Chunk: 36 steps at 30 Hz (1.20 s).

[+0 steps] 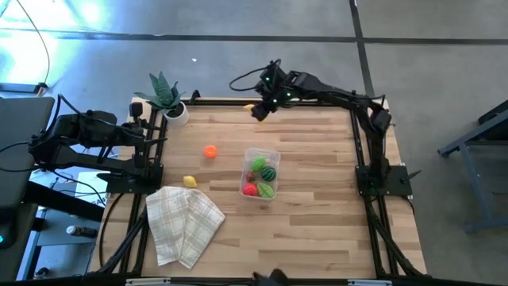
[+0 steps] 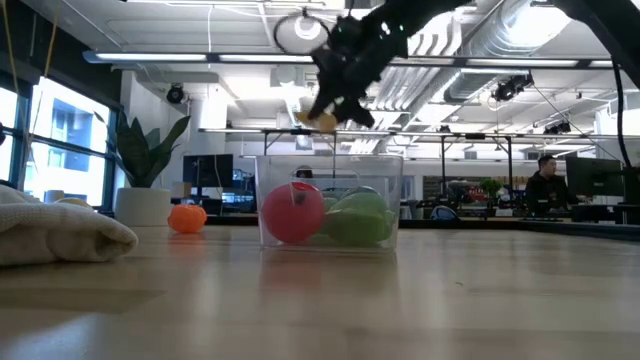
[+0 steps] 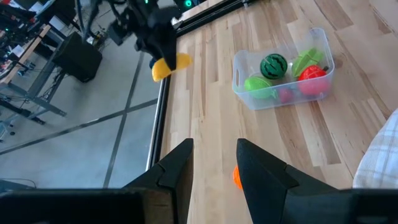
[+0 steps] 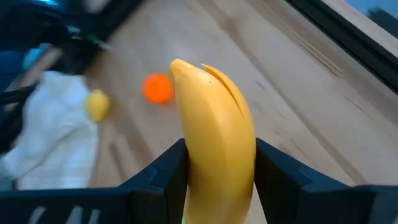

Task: Pick and placing Produce into tupperware
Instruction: Put the banana into the transparent bin

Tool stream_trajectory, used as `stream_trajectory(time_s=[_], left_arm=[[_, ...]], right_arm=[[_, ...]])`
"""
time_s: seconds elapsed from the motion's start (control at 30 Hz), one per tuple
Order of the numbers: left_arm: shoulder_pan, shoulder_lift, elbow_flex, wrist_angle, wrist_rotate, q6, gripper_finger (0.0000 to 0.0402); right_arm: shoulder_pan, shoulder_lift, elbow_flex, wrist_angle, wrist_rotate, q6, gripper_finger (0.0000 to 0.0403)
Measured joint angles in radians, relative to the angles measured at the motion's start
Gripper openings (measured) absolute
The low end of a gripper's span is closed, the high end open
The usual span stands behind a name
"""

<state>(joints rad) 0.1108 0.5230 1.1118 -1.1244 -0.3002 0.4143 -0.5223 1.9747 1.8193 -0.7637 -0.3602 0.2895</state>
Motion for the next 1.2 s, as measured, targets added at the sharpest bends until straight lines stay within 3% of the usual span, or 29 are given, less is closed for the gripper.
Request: stream_trajectory(time_s=[0.23,0.47,0.63,0.77,1.2], left_arm=[[0.0,0.0,0.0,0.0,0.0,0.0,0.0113],[0.0,0.0,0.0,0.0,0.0,0.0,0.0113],[0.0,0.0,0.0,0.0,0.0,0.0,0.0113],[0.0,0.0,0.0,0.0,0.0,0.0,0.0113],[0.0,0.0,0.0,0.0,0.0,0.0,0.0113]], right_arm=[[0.085,-0.002,0.138,0.014,-0.044,-0.086,0.014],[0.179,-0.002,0.163,-0.17,-0.038,-0.3,0.014],[0.251,0.008,0.161,-0.32,0.076,-0.404,0.014],[0.304,0.008,0.161,-0.333,0.117,-0.464,0.014],[0.434,0.132,0.162,-0.355,0.128,-0.364,0.014]])
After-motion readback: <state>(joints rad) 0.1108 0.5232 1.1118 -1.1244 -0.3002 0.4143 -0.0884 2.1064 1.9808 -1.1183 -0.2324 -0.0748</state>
